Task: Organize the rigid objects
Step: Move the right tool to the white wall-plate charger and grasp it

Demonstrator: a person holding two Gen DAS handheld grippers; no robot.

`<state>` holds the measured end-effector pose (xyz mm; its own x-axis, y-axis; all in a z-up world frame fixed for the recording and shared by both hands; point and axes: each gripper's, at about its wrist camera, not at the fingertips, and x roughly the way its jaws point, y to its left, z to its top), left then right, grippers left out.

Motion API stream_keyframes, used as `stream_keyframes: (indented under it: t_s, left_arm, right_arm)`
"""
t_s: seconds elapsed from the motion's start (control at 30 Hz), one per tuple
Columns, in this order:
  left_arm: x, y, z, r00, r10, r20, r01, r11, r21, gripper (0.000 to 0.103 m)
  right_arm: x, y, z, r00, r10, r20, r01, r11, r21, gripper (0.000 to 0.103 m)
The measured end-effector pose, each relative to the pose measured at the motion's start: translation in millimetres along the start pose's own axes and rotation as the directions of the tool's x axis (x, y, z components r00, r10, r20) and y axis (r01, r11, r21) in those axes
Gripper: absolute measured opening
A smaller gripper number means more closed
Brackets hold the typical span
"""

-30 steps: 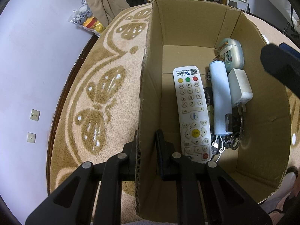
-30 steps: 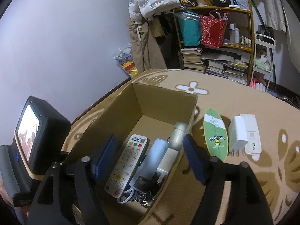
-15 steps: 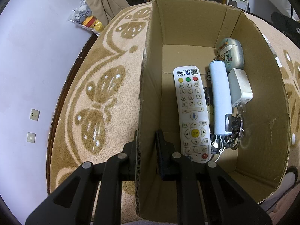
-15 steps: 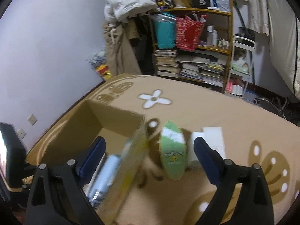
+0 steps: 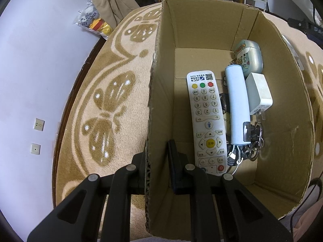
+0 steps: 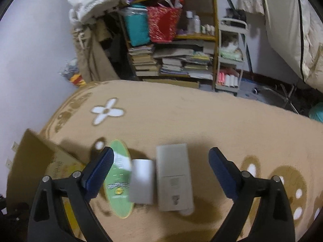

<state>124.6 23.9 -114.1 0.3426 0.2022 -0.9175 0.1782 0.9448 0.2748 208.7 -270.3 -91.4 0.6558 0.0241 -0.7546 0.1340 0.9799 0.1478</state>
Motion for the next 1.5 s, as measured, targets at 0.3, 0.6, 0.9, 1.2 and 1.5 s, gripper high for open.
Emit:
stream_keyframes:
  t_s: [0.3, 0.6, 0.9, 1.2, 1.5]
  left_arm:
    - [-2, -2, -1, 1.000, 0.006, 0.005, -0.006, 1.000, 0.008, 0.014]
    - [-3, -4, -1, 1.000, 0.010, 0.005, -0.010, 1.000, 0.011, 0.015]
    - [-3, -4, -1, 1.000, 0.009, 0.005, -0.009, 1.000, 0.011, 0.015]
    - [-2, -4, -1, 1.000, 0.009, 0.005, -0.009, 1.000, 0.011, 0.015]
    - [-3, -4, -1, 1.000, 0.009, 0.005, -0.009, 1.000, 0.010, 0.015]
  right_arm:
    - [19, -22, -16, 1.000, -0.020, -0.019, 0.021, 0.999, 0.050, 0.100]
    - [25, -34, -23, 0.998, -0.060, -0.031, 0.062, 0.996, 0.062, 0.099]
    - [38, -35, -38, 0.995, -0.039, -0.092, 0.042, 0.999, 0.030, 0.090]
    - [45, -18, -45, 0.993, -0.031, -0.115, 0.026, 0.999, -0.048, 0.087]
    - [41, -4, -50, 0.991, -0.075, -0.112, 0.060, 0.990, -0.129, 0.051]
